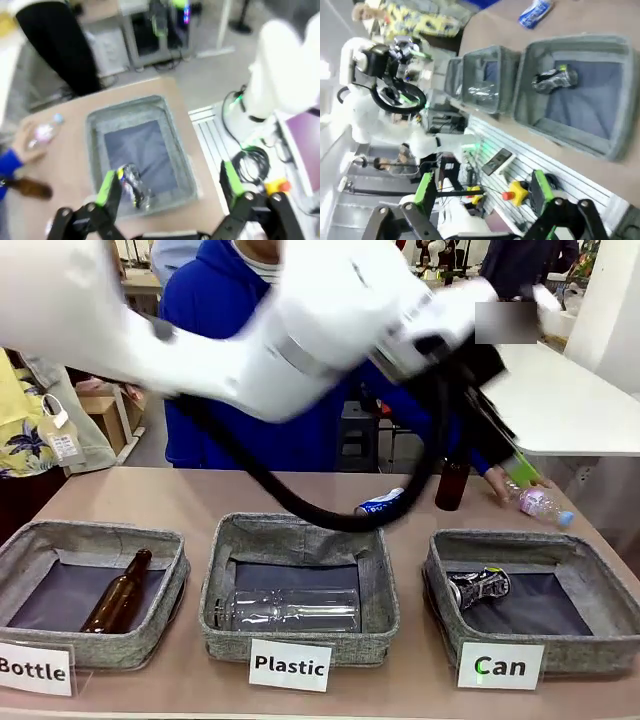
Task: Sort the can waste into the basket.
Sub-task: Pick up the can waste from the table and place it in the right Fabric basket.
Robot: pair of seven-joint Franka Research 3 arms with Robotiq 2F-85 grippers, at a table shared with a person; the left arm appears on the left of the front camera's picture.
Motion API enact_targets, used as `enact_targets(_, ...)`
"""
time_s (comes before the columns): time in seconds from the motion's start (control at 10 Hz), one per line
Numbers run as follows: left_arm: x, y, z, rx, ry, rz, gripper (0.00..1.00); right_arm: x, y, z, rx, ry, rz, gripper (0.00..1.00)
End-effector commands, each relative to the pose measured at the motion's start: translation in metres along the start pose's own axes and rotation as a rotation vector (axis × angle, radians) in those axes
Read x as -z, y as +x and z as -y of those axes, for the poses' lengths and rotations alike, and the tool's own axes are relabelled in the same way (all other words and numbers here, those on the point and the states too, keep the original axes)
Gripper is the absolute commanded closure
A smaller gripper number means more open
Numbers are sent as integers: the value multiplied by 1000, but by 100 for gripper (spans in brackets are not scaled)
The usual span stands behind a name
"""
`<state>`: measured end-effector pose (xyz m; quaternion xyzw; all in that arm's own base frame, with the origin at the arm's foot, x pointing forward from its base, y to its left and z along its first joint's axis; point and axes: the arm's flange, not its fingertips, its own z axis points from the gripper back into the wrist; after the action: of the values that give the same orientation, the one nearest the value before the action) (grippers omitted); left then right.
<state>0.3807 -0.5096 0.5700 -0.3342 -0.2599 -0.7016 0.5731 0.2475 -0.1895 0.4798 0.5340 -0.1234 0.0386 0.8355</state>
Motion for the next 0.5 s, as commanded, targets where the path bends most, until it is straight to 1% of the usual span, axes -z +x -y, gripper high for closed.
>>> enact_targets(0.0,-106,-46,50,-199,82,-10,0,59,16,-24,-44,61,-52,0)
enact_targets(0.1,-153,-76,65,-330,143,16,0,90,21,-37,-70,103,-103,0)
enact_targets(0.2,-192,-110,80,-445,211,66,0,113,26,-46,-76,120,-150,0)
enact_targets(0.3,-230,-145,107,-538,285,148,0,134,24,-52,-70,137,-210,0)
enact_targets(0.4,-276,-177,132,-640,405,228,0,155,26,-57,-63,162,-266,0)
